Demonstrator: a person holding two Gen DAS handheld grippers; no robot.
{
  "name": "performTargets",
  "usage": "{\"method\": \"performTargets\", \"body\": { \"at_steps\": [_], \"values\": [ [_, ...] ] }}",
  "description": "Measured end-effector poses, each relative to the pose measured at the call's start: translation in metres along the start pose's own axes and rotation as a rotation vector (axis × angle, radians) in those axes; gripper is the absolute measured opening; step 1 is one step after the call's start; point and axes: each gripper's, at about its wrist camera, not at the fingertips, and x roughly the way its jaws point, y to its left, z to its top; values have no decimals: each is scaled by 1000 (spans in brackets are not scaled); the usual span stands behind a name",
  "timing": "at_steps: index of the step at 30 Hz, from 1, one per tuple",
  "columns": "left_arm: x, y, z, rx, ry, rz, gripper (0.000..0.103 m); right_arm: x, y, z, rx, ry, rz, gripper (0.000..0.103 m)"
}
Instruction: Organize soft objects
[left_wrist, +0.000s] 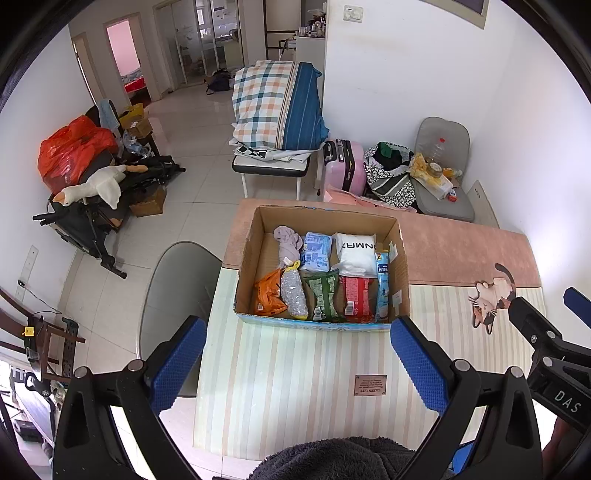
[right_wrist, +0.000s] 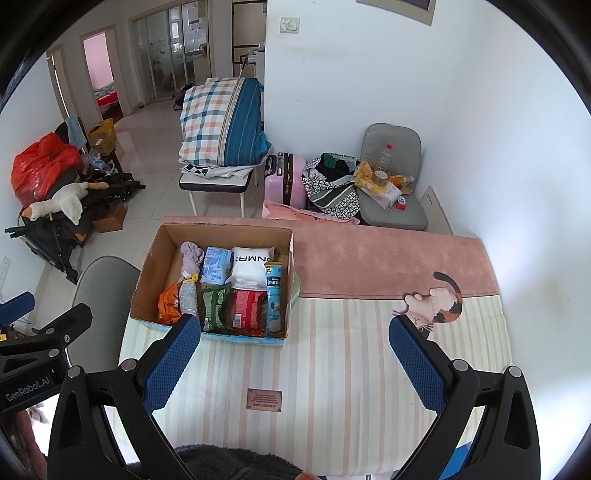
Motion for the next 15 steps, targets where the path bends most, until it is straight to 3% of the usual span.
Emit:
{"method": "performTargets", "body": {
  "at_steps": [15],
  "values": [
    [-11,2,-1,-6,-21,7,102,-7,-1,-1,-8,-9,-4,103]
  ]
}}
